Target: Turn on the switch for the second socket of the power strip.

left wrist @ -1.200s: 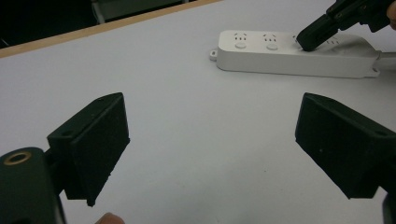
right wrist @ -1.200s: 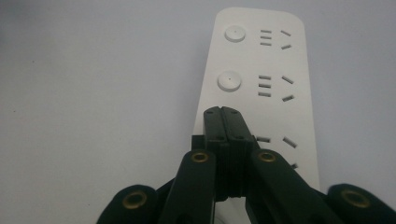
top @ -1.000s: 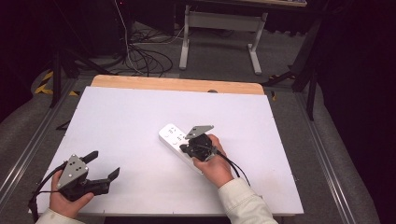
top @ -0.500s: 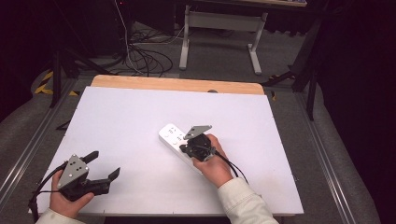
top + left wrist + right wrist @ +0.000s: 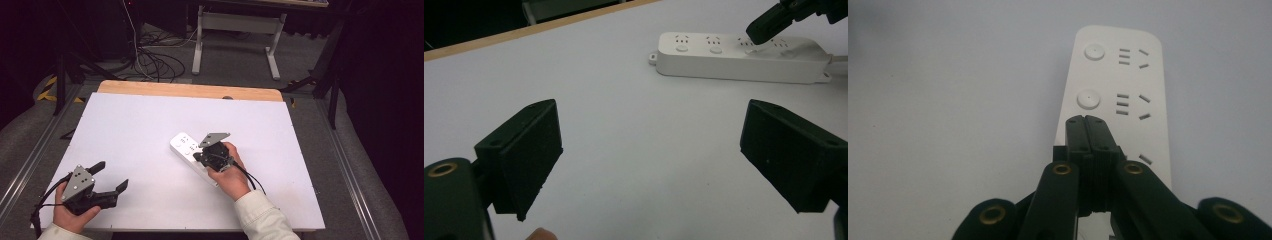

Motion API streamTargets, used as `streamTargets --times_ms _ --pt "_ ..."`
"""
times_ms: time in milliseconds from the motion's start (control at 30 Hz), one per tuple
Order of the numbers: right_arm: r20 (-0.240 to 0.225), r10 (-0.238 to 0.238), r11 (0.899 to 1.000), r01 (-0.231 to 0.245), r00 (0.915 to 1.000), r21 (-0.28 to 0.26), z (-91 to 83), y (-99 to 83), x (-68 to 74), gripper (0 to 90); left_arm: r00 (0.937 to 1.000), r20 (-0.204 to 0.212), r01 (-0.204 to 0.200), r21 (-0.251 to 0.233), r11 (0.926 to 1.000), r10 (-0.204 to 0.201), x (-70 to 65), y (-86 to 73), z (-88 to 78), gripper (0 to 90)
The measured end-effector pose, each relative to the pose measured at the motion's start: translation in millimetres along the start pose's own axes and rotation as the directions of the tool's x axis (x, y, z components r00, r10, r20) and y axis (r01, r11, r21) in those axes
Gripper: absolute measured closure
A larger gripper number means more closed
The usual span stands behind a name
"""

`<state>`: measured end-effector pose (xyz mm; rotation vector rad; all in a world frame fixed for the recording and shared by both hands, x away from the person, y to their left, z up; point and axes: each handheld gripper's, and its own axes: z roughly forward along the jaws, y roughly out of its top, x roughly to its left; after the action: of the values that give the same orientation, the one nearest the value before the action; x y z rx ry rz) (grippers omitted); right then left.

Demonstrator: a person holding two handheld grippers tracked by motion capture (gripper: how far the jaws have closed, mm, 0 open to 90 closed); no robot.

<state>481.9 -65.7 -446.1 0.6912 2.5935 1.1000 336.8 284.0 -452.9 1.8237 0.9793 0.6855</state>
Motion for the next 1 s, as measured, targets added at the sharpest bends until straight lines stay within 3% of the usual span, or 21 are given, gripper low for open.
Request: streamTargets --times_ms 433,833,1000 --pt "-0.011 -0.036 0.996 0.035 0.9993 -0.076 -22.3 10.2 9.8 90.0 1.0000 -0.001 -0.004 0.002 1.0000 0.004 0.5 0.4 0.8 10.3" --pt "-0.029 -0.021 0.989 0.017 0.9994 -0.145 -40.6 10.0 8.7 90.0 1.0000 0.003 0.000 0.001 1.0000 0.000 -0.3 0.3 0.9 10.3" --pt "-0.037 -0.037 0.988 0.031 0.9986 -0.150 -45.3 9.5 10.3 90.0 1.0000 -0.001 -0.002 -0.001 1.0000 0.002 -0.5 0.4 0.0 10.3"
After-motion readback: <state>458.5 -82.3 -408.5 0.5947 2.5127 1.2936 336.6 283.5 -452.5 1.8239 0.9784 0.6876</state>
